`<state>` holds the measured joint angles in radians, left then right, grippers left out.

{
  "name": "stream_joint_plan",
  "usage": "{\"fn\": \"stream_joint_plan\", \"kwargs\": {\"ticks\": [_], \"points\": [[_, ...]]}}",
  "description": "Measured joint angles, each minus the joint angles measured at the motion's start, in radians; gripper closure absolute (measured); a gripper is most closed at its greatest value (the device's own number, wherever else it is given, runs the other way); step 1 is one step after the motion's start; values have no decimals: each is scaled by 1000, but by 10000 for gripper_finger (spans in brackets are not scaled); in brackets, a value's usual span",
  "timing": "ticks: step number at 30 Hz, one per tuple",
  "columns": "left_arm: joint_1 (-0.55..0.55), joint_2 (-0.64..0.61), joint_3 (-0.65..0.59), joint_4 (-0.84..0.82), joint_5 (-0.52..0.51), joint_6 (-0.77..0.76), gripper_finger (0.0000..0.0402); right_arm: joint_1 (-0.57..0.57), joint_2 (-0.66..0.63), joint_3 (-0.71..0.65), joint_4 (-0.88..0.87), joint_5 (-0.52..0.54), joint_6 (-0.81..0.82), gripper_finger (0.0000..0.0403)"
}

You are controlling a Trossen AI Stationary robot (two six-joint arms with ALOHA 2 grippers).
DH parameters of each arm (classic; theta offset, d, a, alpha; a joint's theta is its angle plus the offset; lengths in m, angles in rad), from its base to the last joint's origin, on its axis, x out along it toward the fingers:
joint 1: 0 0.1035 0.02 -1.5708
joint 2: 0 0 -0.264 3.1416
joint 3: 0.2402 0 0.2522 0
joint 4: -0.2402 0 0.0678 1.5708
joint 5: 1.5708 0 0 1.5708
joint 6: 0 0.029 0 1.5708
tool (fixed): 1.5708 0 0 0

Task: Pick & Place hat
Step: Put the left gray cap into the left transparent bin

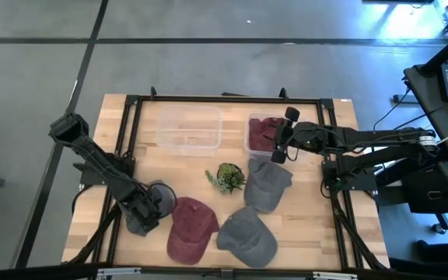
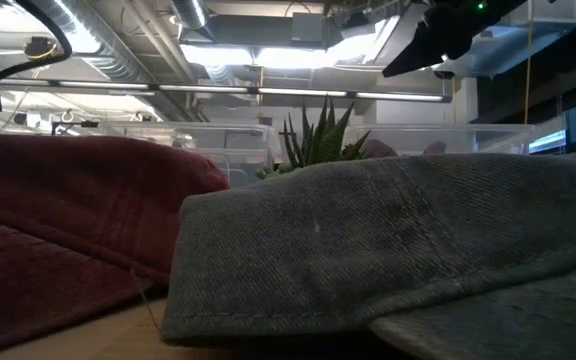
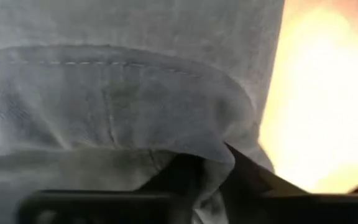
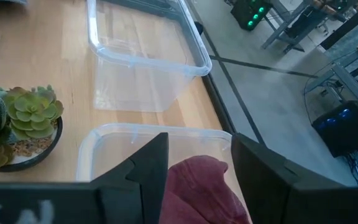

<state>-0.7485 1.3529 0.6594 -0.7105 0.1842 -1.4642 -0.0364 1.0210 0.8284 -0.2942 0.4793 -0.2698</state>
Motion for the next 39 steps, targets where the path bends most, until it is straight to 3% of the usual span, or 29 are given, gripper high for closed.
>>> {"fn": "stream_joint_plan", "kwargs": {"ticks": [2, 5, 10, 19, 25, 32, 39], "points": [[20, 0, 0, -1, 59, 10, 388, 0, 0, 0, 12, 0, 0, 228], [50, -3, 2, -11, 132, 20, 395, 0, 0, 0, 25, 0, 1, 228], [90, -2, 102, -150, 121, 146, 396, 0, 0, 0, 57, 0, 1, 228], [134, -3, 398, -603, -106, 383, 397, 0, 0, 0, 67, 0, 4, 228], [174, 10, 514, -611, -310, 645, 398, 0, 0, 0, 124, 0, 105, 228], [210, 83, 653, -609, -453, 972, 398, 0, 0, 0, 168, -1, 270, 228], [209, 157, 776, -609, -689, 1395, 398, 0, 0, 0, 155, -27, 501, 228]]}}
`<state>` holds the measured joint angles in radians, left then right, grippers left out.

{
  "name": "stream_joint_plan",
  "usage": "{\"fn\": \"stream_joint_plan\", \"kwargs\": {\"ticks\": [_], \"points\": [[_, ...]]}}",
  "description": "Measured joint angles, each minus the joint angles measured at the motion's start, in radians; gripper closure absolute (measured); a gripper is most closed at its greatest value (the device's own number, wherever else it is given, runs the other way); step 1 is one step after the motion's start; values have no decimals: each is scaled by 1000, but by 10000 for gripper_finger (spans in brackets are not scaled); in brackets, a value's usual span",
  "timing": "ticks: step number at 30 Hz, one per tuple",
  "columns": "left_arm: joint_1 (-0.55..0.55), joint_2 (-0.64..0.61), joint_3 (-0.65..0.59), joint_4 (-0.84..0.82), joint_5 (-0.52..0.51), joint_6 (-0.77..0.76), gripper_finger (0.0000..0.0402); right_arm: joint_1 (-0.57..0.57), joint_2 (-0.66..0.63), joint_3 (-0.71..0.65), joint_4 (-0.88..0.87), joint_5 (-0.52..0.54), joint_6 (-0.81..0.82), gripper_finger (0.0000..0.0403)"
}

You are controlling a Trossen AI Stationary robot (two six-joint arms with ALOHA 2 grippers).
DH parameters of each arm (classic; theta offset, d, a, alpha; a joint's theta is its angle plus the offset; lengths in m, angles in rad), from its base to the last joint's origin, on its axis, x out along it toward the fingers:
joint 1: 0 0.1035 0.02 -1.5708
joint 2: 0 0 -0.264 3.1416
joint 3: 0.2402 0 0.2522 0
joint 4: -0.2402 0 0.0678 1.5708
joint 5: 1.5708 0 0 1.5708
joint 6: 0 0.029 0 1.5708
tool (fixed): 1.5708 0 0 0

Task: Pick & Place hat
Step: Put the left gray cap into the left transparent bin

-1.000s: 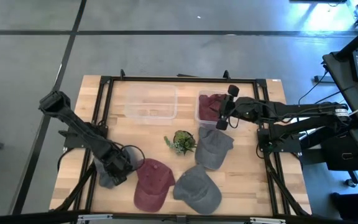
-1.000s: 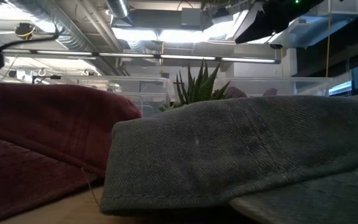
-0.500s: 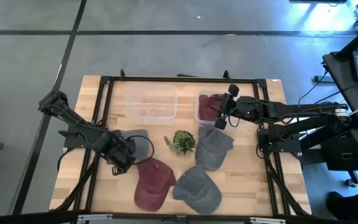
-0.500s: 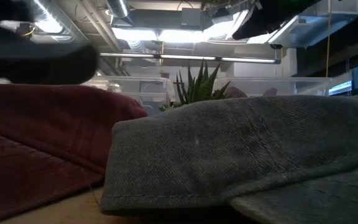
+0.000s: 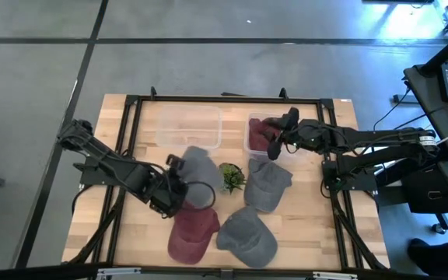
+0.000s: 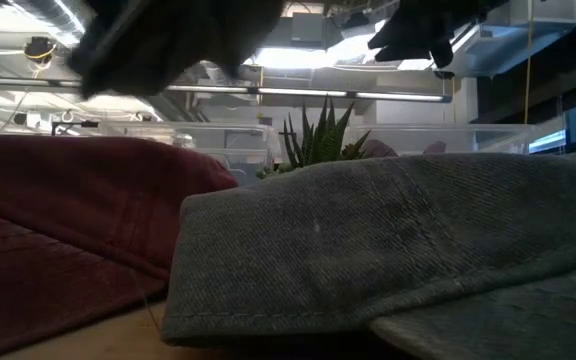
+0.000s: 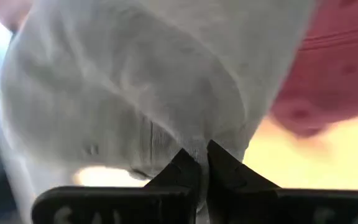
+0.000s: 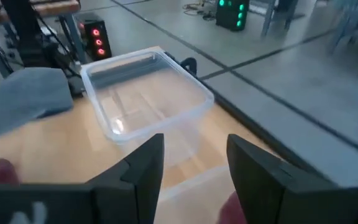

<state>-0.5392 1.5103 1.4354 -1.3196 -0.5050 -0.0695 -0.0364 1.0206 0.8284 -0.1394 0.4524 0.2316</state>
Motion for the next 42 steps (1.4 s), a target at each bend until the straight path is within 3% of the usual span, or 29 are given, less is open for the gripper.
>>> {"fn": "stream_joint_plan", "kwargs": {"ticks": [7, 12, 15, 26, 32, 42], "points": [[0, 40, 19, 17, -315, 555, 398, 1, 10, 0, 20, -251, 107, 228], [4, 67, 19, 54, -627, 766, 398, 1, 65, 0, 57, -292, 108, 228], [13, 71, 19, 85, -716, 842, 398, 3, 105, 0, 97, -314, 94, 228], [95, 71, 19, 97, -968, 814, 398, 41, 209, 0, 275, -360, -184, 228], [136, 71, 19, 97, -1028, 806, 398, 41, 256, 0, 399, -379, -305, 228], [164, 71, 20, 105, -1067, 753, 398, -18, 275, 0, 488, -394, -184, 228]]}}
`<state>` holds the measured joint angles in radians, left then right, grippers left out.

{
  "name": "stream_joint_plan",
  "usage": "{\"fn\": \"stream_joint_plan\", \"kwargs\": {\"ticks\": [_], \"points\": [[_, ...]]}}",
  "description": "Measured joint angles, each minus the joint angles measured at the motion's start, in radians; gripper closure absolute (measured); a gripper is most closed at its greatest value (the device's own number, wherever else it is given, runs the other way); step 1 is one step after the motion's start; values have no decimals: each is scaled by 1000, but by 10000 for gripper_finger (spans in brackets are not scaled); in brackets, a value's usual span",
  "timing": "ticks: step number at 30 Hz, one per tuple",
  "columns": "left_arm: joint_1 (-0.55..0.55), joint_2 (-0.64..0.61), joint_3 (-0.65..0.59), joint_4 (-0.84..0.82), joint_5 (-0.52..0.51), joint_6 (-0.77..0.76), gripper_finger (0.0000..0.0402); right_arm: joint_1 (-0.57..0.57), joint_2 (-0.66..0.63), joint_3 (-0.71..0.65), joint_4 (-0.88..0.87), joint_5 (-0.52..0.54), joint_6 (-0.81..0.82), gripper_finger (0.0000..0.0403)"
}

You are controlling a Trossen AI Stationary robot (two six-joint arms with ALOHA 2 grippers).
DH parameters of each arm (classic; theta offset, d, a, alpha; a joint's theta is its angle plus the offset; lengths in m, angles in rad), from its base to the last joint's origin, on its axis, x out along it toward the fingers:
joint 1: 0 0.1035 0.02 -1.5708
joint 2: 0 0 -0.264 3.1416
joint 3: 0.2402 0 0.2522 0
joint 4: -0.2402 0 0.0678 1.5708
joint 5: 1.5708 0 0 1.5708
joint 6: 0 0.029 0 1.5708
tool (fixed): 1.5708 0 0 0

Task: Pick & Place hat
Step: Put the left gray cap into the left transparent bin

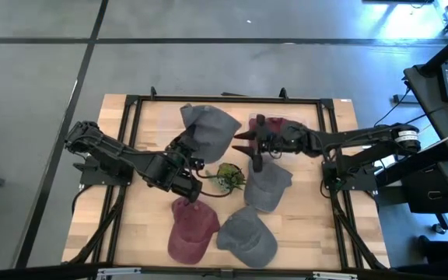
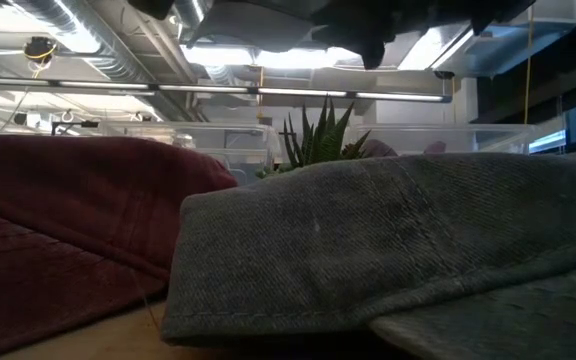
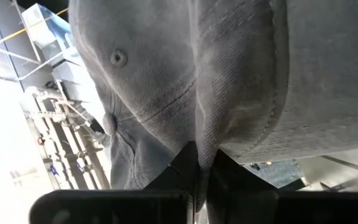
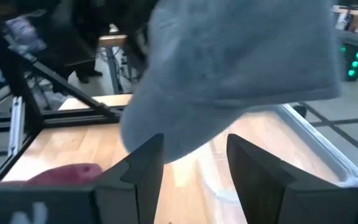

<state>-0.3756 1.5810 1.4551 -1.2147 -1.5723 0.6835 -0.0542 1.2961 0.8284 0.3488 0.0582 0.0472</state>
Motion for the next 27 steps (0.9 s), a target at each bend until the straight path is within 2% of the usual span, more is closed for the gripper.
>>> {"fn": "stream_joint_plan", "kwargs": {"ticks": [8, 13, 15, 22, 27], "points": [[0, 0, 0, 63, 0, 10, 398, -29, 0, 0, 15, -18, 43, 228], [16, 0, 0, 68, 0, 10, 398, -36, 0, 0, 94, -180, 26, 228], [25, 0, 0, 70, 0, 12, 398, -35, 0, 0, 108, -214, 24, 228], [45, 0, 0, 176, 1, 71, 398, -38, 13, 0, 100, -140, 1, 228], [44, 0, 0, 225, 1, 72, 398, -44, 15, 0, 125, -160, -17, 229]]}}
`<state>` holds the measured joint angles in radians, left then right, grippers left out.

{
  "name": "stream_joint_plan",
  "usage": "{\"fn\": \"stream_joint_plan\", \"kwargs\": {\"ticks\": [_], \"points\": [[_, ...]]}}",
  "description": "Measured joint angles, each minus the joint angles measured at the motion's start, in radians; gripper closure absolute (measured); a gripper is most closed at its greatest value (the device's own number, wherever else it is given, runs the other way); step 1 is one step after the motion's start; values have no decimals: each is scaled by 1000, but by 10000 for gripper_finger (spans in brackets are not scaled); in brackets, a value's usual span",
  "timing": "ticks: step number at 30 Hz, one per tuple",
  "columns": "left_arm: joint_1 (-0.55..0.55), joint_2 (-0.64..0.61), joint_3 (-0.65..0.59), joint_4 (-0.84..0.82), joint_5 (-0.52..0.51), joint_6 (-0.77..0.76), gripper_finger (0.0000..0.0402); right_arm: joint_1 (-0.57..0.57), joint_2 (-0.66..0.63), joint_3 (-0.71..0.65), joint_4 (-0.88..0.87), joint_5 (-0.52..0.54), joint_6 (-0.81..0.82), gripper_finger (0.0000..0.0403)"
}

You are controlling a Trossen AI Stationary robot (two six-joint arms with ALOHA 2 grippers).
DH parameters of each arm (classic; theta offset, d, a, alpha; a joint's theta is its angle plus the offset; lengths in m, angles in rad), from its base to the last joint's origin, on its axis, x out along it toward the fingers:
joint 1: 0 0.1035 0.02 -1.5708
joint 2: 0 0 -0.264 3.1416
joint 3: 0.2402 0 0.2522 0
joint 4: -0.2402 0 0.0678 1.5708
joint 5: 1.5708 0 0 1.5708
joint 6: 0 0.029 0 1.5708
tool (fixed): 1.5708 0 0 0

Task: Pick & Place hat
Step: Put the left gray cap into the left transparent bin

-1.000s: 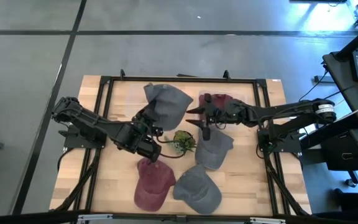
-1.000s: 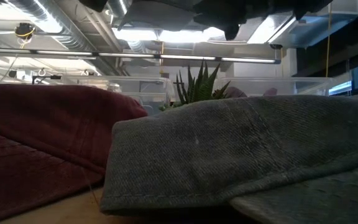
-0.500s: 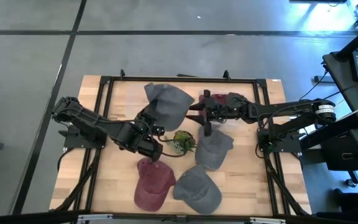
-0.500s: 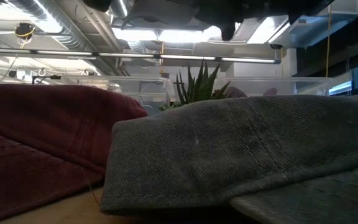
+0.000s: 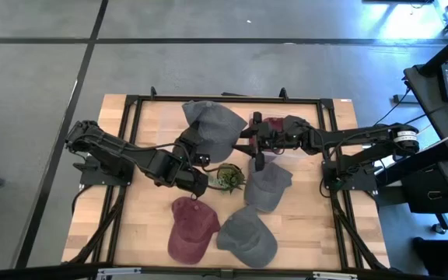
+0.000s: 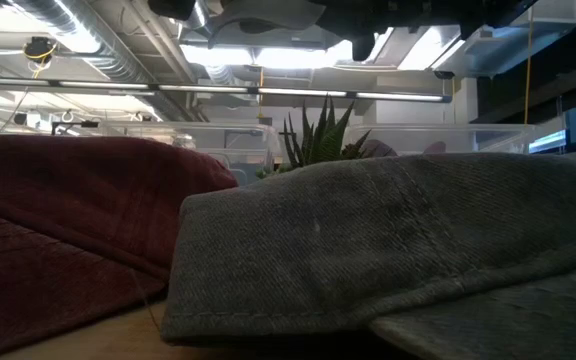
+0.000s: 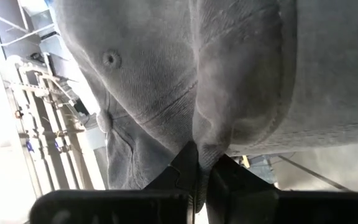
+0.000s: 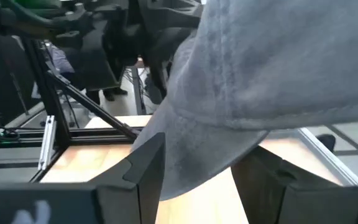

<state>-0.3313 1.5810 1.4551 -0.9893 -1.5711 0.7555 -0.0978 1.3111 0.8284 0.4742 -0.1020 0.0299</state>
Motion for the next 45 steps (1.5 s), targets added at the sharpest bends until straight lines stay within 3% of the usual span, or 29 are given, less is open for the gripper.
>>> {"fn": "stream_joint_plan", "kwargs": {"ticks": [5, 10, 13, 16, 21, 28, 32, 36, 39, 42, 45], "points": [[0, 0, 0, 0, 2, 0, 396, 0, 0, 0, 17, -30, -23, 257], [0, 0, 0, 0, 10, 3, 384, 0, 1, 0, 15, -33, -84, 343], [1, -2, 0, 0, 65, 22, 380, 1, 1, 0, 9, -37, -114, 386], [1, -2, 0, -1, 122, 73, 380, 0, 2, 0, 0, -38, -106, 381], [1, -2, 0, -1, 126, 97, 370, 0, 2, 0, 0, -35, -115, 387], [-35, -52, 0, -2, 135, -20, 302, -19, 2, 0, 8, -13, -118, 387], [-72, -131, 0, -3, 281, -144, 270, -44, 2, 0, -19, -15, -118, 387], [-63, -216, 0, -3, 454, -381, 252, -59, 1, 0, -106, -27, -150, 387], [-11, -271, 0, 9, 657, -503, 242, -59, 1, 0, -162, -53, -175, 387], [71, -308, 0, 60, 888, -529, 236, -59, 1, 0, -164, -110, -194, 387], [147, -323, 0, 142, 1016, -462, 232, -57, 1, 0, -153, -177, -191, 387]]}}
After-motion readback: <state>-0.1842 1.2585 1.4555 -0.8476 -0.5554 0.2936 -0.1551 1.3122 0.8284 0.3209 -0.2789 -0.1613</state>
